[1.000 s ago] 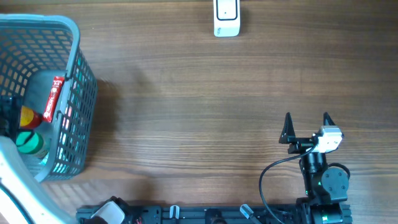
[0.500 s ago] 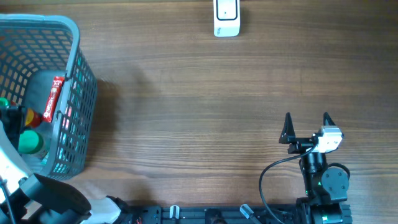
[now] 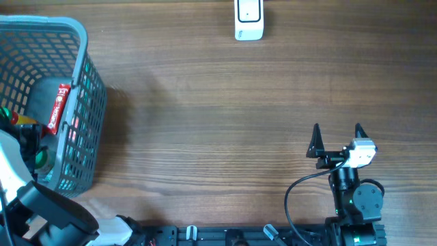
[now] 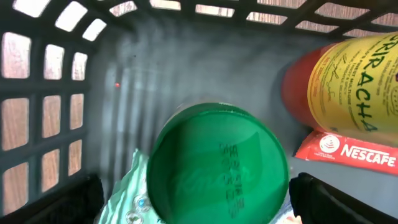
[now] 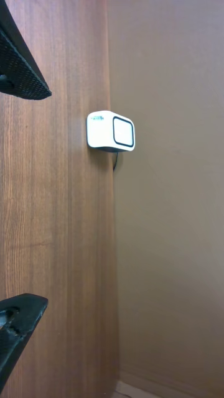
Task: Scan the item barcode
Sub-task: 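Grasp the green-lidded jar with the left gripper and lift it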
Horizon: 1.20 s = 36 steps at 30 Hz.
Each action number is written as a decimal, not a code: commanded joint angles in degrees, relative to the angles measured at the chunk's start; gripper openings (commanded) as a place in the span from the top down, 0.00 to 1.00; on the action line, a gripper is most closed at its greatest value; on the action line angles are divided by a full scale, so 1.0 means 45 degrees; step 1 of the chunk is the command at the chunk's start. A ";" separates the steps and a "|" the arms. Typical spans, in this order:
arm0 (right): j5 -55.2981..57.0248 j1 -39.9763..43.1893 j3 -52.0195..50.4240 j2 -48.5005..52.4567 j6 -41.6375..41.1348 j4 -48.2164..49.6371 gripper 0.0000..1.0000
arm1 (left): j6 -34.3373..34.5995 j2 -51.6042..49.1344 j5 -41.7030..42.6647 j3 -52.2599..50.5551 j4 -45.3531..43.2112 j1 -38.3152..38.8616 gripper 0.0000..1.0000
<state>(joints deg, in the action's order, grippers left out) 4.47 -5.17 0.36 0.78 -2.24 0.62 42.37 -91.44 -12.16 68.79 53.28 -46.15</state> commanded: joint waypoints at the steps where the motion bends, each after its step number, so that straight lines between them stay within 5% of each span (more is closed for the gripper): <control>1: -0.0160 -0.0053 -0.0015 -0.0078 0.0146 0.0029 0.00 | 0.0117 -0.0539 -0.0015 -0.0185 -0.0447 -0.0034 0.00; 13: -0.0160 -0.0053 -0.0015 -0.0078 0.0141 0.0029 0.00 | 0.0117 -0.2171 0.0704 -0.0194 -0.1137 -0.0034 0.02; 18: -0.0160 -0.0053 -0.0015 -0.0078 0.0141 0.0029 0.00 | 0.0112 -0.2157 0.0704 -0.0136 -0.1088 -0.0034 0.36; 20: -0.0155 -0.0053 -0.0015 -0.0078 0.0141 0.0029 0.00 | 0.0112 -0.2157 0.0709 0.0131 -0.0831 -0.0029 0.42; 31: -0.0155 -0.0053 -0.0015 -0.0078 0.0136 0.0029 0.00 | 0.0068 -0.0831 0.1234 0.3249 0.2283 -0.0019 0.41; 36: -0.0160 -0.0053 -0.0015 -0.0078 0.0141 0.0029 0.00 | 0.0068 0.0884 0.4206 0.4167 0.2555 -0.0019 0.41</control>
<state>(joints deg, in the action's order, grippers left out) 4.47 -5.17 0.36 0.78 -2.24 0.62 42.74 -93.56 -3.01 84.18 64.73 -46.15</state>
